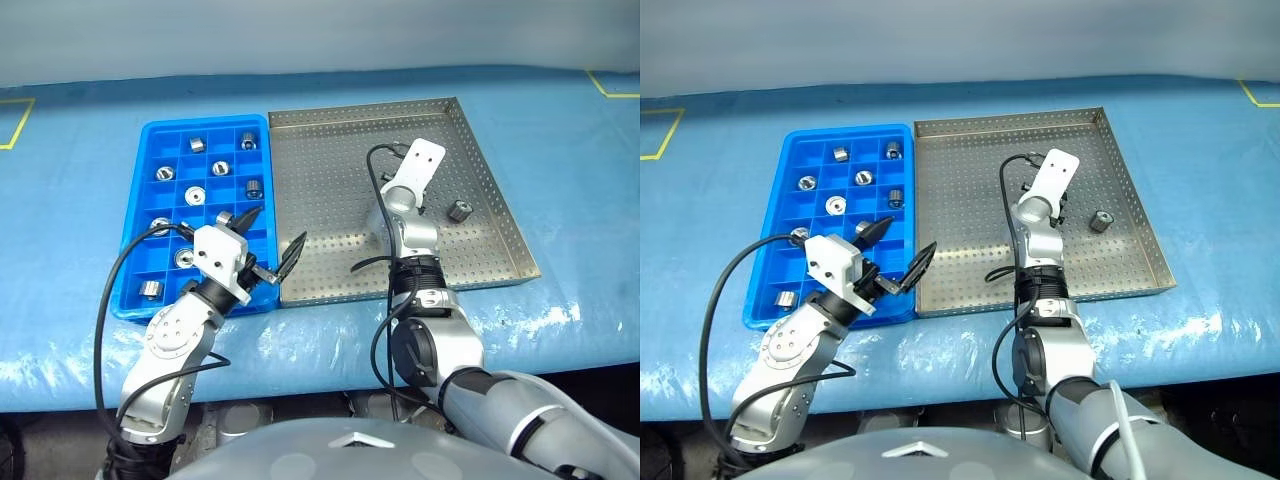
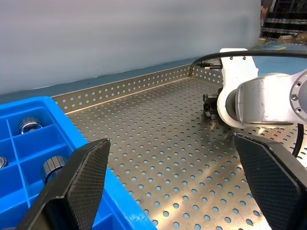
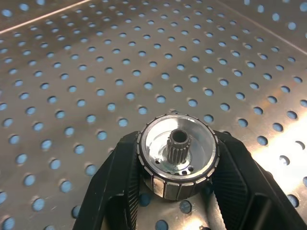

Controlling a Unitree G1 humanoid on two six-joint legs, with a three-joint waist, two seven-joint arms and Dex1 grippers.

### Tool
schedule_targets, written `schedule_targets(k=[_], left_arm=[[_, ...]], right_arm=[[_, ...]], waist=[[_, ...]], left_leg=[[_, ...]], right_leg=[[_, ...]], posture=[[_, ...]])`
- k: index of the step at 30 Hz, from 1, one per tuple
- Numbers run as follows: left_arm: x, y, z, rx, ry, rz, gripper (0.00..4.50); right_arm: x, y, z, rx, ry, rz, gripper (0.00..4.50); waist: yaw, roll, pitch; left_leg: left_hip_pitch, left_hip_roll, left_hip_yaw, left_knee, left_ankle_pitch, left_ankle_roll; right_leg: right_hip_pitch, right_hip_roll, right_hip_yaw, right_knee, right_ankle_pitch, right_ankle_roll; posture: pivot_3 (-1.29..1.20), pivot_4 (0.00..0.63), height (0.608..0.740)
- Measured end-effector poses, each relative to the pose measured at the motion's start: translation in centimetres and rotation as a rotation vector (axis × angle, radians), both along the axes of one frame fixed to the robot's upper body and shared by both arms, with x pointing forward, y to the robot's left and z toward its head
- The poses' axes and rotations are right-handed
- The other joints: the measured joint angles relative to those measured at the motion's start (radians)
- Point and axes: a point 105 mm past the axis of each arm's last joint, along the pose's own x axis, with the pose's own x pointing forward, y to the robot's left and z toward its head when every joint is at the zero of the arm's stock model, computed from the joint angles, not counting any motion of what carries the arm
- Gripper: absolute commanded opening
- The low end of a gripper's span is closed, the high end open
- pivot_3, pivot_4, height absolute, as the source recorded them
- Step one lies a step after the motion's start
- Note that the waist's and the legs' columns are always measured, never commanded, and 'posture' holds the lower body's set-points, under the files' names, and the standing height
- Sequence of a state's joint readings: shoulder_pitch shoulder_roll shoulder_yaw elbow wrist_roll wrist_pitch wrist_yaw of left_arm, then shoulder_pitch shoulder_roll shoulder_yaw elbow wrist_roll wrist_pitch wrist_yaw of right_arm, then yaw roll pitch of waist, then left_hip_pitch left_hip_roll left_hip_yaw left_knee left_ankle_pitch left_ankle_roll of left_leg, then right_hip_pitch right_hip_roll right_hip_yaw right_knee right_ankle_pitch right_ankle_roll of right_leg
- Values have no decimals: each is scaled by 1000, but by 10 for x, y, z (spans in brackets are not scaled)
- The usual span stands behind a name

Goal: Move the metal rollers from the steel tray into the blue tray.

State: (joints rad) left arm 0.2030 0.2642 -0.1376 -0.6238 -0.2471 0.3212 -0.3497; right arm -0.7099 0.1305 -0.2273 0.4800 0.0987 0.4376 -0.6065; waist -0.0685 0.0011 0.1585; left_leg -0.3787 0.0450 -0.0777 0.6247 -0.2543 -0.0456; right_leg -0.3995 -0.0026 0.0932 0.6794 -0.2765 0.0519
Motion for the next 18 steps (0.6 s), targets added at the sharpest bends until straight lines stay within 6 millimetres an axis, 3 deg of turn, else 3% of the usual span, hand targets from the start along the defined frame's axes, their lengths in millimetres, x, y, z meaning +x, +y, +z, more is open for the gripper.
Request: schedule_targets(k=[3, 7, 10, 13, 18], left_arm=[[0, 2, -1, -9, 2, 20, 4500], [2, 21, 0, -16, -12, 131, 4500], [-1, 37, -5, -7, 1, 204, 4500], [-11, 55, -10, 8, 13, 280, 4500], [-32, 71, -10, 27, 25, 339, 4500]], right_arm=[[-1, 20, 19, -43, -61, 140, 1724], [-14, 93, 63, -110, -193, 596, 1724], [-32, 129, 79, -141, -234, 896, 1724], [-50, 151, 79, -167, -210, 1118, 1724], [-68, 167, 57, -251, -98, 1321, 1724]], waist=[[-1, 0, 0], [3, 0, 0], [14, 0, 0], [30, 0, 1], [45, -1, 1]], left_leg=[[0, 0, 0, -1, 0, 0], [0, 1, -2, -1, 0, 0], [0, 1, -2, -1, 0, 0], [0, 0, -1, -1, 0, 0], [0, 1, -1, -1, 0, 0]], right_leg=[[-1, 0, 0, 0, 0, 0], [-1, 2, -1, 0, 0, 0], [0, 1, -1, -1, 0, 0], [0, 0, -1, -2, 0, 0], [0, 0, -2, -2, 0, 0]], posture=[[59, 150, 740], [86, 150, 740], [106, 150, 740], [142, 150, 740], [181, 150, 740]])
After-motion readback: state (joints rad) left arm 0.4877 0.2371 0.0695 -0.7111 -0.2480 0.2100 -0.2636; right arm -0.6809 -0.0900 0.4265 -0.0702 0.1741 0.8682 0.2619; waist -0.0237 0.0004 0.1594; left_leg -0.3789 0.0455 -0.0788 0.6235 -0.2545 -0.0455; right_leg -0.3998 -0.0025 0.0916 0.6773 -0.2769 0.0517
